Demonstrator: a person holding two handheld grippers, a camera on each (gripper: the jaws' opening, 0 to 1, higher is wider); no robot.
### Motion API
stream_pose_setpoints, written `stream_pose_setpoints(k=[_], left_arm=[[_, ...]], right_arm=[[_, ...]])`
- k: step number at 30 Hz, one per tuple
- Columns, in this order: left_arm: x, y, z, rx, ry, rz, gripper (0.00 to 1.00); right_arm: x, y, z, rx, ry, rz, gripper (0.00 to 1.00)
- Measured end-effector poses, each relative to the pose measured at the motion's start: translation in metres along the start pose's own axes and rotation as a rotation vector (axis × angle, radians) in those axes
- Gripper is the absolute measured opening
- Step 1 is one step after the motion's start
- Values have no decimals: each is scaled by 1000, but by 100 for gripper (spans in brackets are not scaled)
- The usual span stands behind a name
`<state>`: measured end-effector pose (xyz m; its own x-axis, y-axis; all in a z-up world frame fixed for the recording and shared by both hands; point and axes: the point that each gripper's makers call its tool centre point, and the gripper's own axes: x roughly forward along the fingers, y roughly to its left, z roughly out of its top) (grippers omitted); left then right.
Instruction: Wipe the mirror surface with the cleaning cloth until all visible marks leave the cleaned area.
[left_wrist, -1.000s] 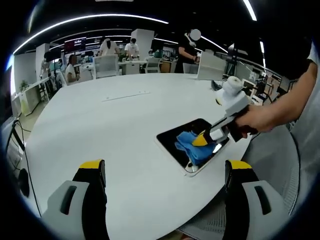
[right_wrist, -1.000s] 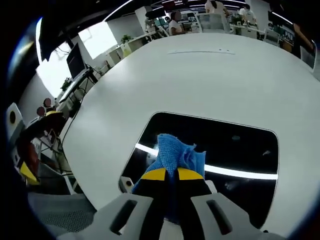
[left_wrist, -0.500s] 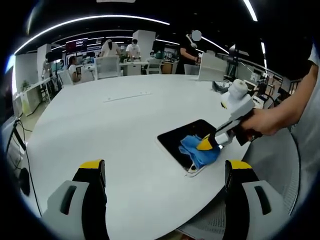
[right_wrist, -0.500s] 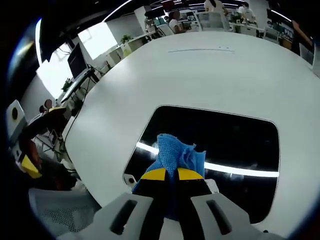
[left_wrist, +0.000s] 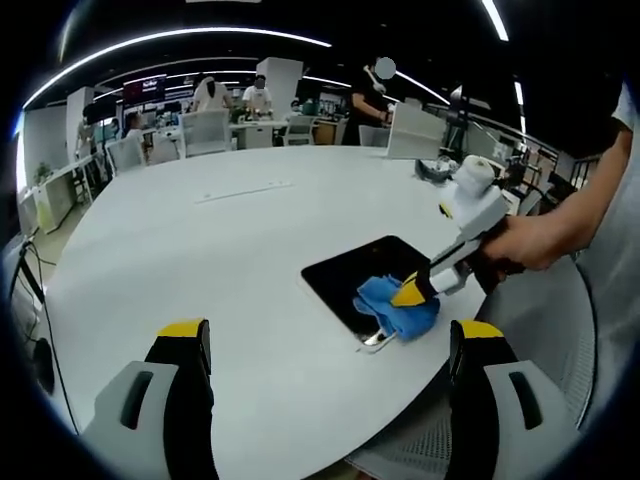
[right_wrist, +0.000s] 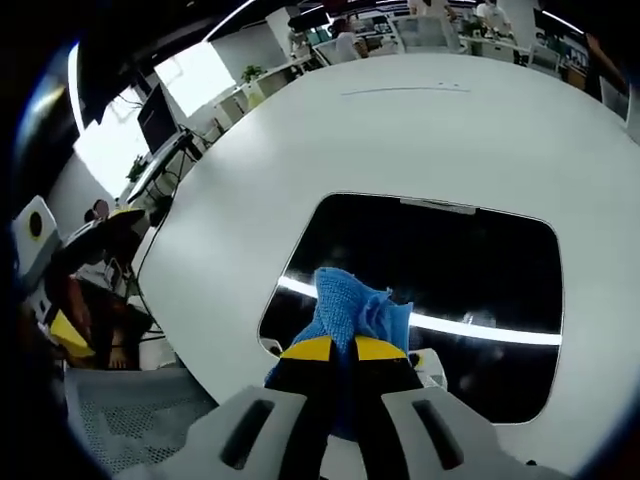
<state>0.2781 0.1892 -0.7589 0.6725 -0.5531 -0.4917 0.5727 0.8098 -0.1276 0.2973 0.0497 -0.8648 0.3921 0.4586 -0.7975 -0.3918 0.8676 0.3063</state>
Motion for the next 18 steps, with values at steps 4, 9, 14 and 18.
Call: stream_pose_setpoints(k=[4,9,14,18], left_arm=[[-1,1,1,0,-1,2,99],[-1,3,2,-12,-9,11,99],[-1,0,0,-10,-5,7,99],[-1,0,-1,-12,-8,6,99]], right_arm=[[-1,3,-4,9,5,8,0],[-3,8,-10,18,18,22,0],[-3,8,-9,16,18,31,0],[-2,7,-9,3,21,33,0]])
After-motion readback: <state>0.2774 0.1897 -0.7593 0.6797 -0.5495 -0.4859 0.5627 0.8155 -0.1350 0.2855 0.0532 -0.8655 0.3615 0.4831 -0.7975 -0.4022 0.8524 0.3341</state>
